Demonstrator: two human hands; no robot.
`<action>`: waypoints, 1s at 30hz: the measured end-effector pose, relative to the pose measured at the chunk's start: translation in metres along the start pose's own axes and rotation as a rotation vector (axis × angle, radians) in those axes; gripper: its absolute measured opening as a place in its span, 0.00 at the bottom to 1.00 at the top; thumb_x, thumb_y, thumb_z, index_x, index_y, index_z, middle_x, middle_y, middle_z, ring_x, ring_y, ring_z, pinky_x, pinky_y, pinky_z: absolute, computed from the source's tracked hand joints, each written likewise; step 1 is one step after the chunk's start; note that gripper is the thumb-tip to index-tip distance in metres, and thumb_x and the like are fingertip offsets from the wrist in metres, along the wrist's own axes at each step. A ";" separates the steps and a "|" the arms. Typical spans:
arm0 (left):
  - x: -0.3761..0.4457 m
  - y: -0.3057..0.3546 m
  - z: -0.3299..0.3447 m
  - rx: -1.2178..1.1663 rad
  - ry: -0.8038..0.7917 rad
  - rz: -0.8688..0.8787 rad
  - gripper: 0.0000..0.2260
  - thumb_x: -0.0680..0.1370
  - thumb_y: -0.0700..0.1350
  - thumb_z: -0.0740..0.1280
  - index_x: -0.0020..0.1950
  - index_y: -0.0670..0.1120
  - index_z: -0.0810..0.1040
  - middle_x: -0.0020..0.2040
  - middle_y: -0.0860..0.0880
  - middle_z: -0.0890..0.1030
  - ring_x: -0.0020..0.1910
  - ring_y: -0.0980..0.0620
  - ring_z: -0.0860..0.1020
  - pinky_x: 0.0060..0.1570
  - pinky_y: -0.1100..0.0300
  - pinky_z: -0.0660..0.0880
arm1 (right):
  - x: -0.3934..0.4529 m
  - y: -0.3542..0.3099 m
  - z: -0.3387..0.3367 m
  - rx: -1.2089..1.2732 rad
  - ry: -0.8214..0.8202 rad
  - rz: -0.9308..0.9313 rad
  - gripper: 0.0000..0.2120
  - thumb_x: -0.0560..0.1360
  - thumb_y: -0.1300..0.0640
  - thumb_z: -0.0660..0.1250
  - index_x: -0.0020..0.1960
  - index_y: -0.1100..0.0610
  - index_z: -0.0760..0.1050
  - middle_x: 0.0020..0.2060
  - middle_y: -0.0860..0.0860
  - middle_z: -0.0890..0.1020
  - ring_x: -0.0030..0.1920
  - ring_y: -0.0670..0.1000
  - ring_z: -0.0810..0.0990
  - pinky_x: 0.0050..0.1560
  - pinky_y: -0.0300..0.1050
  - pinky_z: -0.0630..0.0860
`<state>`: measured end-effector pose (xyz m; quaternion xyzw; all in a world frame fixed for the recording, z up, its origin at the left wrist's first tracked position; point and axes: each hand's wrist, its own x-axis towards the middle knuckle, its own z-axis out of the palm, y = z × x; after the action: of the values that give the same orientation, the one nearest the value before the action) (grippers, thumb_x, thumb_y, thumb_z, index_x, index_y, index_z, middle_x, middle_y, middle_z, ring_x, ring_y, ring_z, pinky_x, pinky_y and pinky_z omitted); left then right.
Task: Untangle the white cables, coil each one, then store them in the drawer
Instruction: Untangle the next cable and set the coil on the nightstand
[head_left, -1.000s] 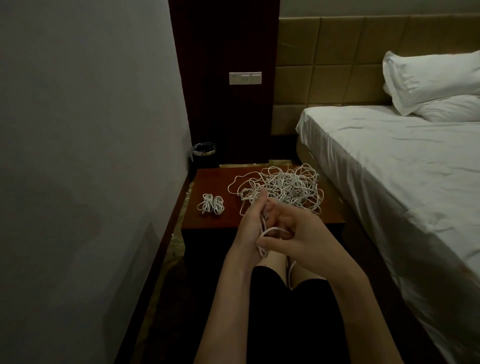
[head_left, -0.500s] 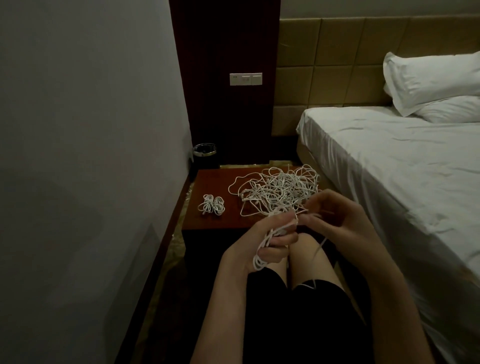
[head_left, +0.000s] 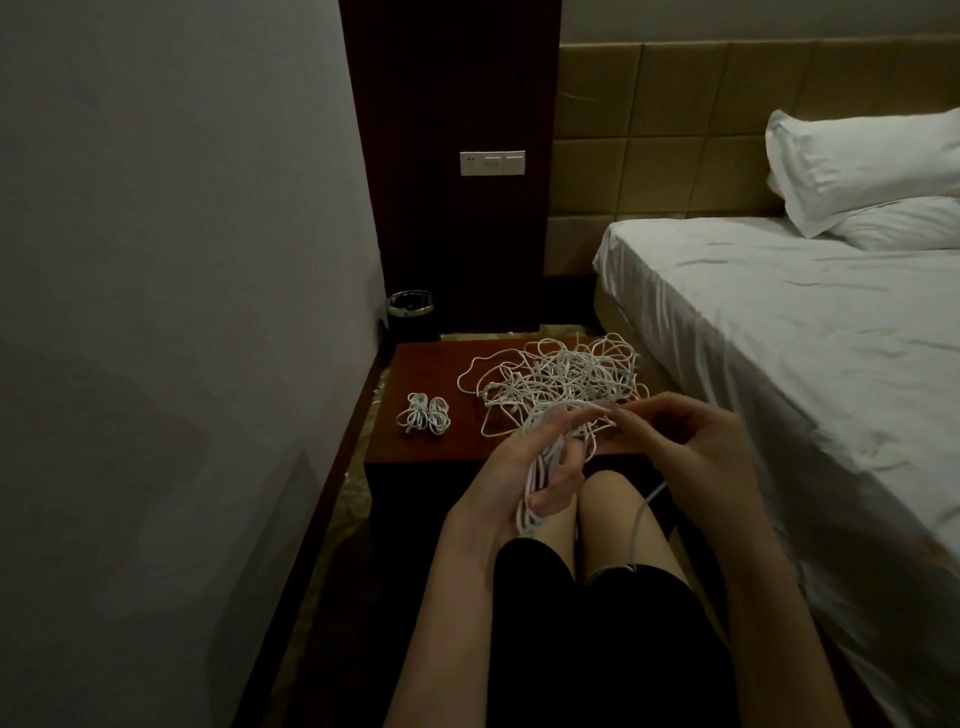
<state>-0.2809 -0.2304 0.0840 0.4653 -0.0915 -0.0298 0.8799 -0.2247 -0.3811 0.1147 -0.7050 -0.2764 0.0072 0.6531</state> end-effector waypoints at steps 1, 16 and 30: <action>0.001 -0.001 0.002 -0.013 0.020 0.021 0.22 0.81 0.53 0.55 0.70 0.41 0.68 0.25 0.53 0.70 0.17 0.61 0.63 0.17 0.70 0.62 | 0.000 -0.001 0.001 -0.052 -0.017 -0.016 0.03 0.72 0.62 0.71 0.44 0.56 0.81 0.39 0.51 0.84 0.39 0.47 0.84 0.41 0.37 0.81; 0.013 0.007 0.012 -0.213 0.274 0.158 0.16 0.79 0.54 0.56 0.37 0.46 0.70 0.54 0.40 0.83 0.53 0.44 0.82 0.52 0.52 0.79 | 0.003 0.016 0.023 -0.065 0.009 -0.034 0.02 0.73 0.63 0.72 0.42 0.58 0.80 0.37 0.51 0.83 0.41 0.51 0.84 0.43 0.42 0.81; 0.003 0.026 -0.005 -0.411 0.489 0.358 0.23 0.82 0.53 0.56 0.28 0.47 0.68 0.19 0.53 0.62 0.13 0.60 0.60 0.12 0.69 0.58 | 0.000 0.011 0.011 -0.125 -0.318 0.027 0.02 0.73 0.62 0.71 0.43 0.57 0.81 0.38 0.55 0.83 0.41 0.55 0.81 0.44 0.47 0.78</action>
<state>-0.2775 -0.2126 0.1032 0.2487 0.0496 0.2191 0.9422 -0.2244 -0.3715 0.1028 -0.7380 -0.3665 0.1104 0.5557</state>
